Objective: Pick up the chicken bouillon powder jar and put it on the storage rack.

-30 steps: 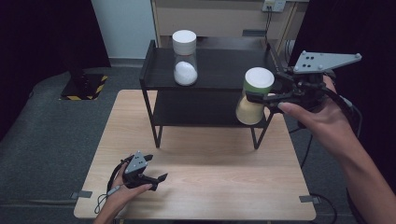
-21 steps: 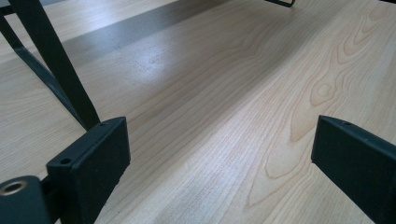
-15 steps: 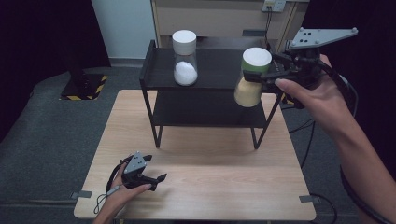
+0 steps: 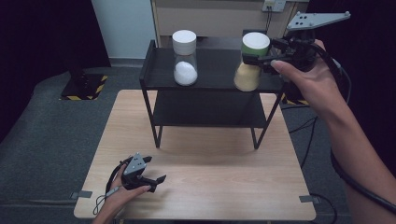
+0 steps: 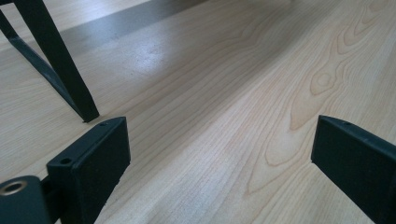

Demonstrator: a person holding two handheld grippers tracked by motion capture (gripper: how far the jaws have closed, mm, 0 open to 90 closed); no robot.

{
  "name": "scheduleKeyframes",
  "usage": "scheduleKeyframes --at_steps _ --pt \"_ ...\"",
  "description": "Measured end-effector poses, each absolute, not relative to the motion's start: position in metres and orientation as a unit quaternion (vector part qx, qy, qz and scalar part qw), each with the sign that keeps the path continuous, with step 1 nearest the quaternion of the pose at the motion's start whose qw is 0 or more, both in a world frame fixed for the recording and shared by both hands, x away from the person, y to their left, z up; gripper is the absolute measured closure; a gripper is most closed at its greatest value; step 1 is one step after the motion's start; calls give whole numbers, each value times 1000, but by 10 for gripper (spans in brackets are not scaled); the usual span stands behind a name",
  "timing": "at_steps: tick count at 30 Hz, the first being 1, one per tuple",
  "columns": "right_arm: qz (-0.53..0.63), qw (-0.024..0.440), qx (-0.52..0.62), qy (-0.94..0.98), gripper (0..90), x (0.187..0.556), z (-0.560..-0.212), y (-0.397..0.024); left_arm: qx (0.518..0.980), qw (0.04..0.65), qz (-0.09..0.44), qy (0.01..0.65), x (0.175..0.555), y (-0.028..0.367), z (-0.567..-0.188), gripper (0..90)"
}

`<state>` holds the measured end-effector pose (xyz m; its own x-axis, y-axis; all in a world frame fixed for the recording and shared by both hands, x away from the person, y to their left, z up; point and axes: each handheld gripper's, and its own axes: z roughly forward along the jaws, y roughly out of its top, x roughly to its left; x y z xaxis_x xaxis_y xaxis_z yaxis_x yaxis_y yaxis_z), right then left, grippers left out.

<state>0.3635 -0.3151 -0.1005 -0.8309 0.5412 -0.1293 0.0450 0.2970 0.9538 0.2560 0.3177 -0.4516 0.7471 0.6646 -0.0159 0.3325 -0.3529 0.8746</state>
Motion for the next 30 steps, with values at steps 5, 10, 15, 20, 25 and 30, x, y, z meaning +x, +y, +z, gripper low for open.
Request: scheduleKeyframes --at_steps 5,10,15,20,25,30 --pt "557 225 199 774 344 372 -100 -314 803 479 174 309 255 317 -451 34" --pt "553 229 207 774 344 378 -100 -313 804 478 174 307 255 317 -451 33" --pt "550 231 216 773 344 384 -102 -313 804 478 173 308 256 318 -452 34" --pt "547 232 224 773 344 388 -105 -313 804 479 174 307 255 318 -451 34" --pt "546 234 225 773 344 390 -106 -311 804 478 173 307 256 318 -452 34" --pt "542 233 227 775 344 394 -107 -309 805 477 174 306 255 317 -451 34"
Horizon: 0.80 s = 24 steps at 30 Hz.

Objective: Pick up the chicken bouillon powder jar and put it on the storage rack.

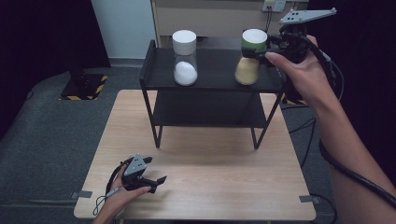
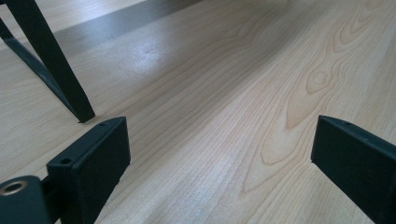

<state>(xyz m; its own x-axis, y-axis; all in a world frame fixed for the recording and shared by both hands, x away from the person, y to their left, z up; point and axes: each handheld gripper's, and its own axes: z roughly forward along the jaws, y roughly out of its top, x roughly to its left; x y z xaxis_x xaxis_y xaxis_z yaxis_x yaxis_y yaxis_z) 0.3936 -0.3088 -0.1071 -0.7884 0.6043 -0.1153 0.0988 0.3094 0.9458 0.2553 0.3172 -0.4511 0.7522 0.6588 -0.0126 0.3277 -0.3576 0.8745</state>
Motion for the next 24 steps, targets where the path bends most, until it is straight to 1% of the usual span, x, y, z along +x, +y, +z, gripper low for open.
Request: scheduleKeyframes --at_steps 24 --pt "548 224 245 768 343 406 -117 -310 803 479 173 309 255 319 -452 35"
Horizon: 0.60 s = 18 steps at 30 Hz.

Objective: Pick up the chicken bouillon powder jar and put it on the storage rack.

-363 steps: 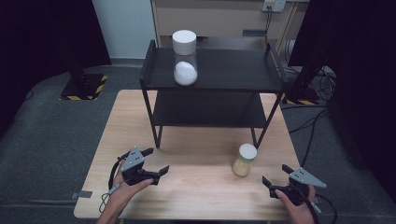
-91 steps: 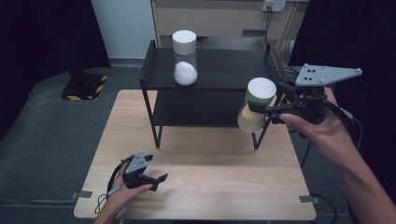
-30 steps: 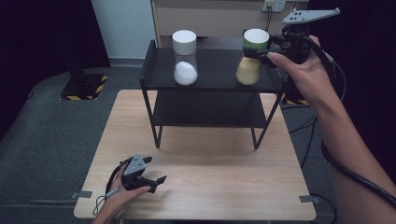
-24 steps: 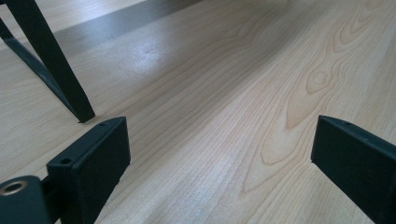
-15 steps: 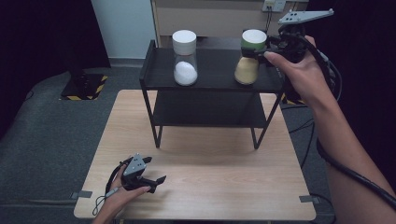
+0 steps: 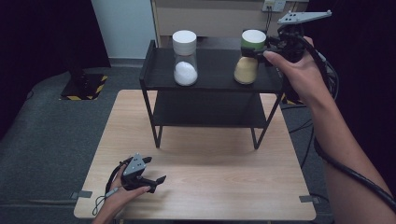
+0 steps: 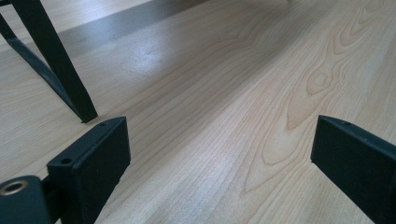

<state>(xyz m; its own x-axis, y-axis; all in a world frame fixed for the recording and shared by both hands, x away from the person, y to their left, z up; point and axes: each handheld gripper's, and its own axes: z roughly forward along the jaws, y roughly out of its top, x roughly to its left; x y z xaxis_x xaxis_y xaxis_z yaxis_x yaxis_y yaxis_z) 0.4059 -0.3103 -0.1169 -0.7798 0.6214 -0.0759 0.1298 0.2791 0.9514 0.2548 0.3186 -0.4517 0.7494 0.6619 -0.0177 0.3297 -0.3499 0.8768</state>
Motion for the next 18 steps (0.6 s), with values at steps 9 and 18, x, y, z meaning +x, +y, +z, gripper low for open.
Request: scheduleKeyframes --at_steps 9,18 --pt "552 225 250 763 340 405 -120 -313 804 479 173 308 255 318 -452 35" --pt "548 227 249 766 331 405 -118 -311 804 479 174 307 254 318 -451 35"
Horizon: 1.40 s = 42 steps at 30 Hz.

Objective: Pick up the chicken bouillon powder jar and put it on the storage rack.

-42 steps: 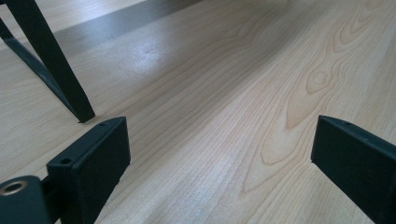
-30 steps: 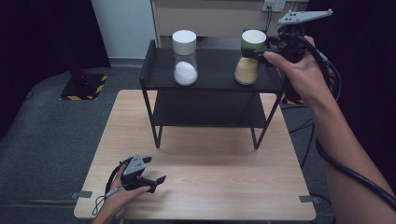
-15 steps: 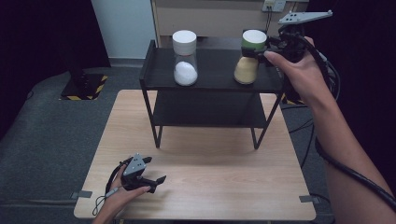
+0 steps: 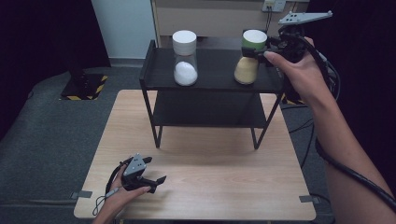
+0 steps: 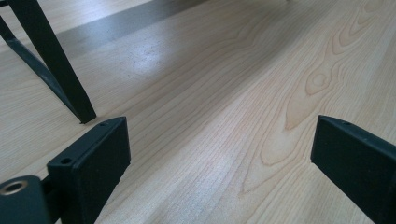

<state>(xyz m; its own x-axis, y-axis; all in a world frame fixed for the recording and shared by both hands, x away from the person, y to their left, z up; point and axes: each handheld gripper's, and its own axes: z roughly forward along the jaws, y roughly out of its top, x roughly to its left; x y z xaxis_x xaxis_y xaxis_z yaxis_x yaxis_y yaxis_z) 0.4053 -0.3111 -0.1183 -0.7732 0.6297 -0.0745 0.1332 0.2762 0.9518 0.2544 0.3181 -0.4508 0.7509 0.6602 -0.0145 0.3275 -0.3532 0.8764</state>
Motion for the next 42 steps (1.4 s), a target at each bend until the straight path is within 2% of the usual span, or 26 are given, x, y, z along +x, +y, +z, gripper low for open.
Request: scheduleKeyframes --at_steps 16,18,23,27,35,42 --pt "540 227 253 770 309 406 -114 -309 803 479 174 308 254 318 -451 35" --pt "540 228 253 770 285 406 -113 -308 804 479 174 307 254 318 -450 35" --pt "542 236 260 764 145 399 -110 -310 804 477 175 308 254 317 -451 35" --pt "534 246 266 764 90 391 -107 -313 804 477 176 308 253 317 -450 35" --pt "530 243 265 768 86 378 -109 -326 805 476 177 306 252 315 -450 35" --pt "545 232 257 763 76 362 -124 -338 805 476 177 307 252 315 -450 35"
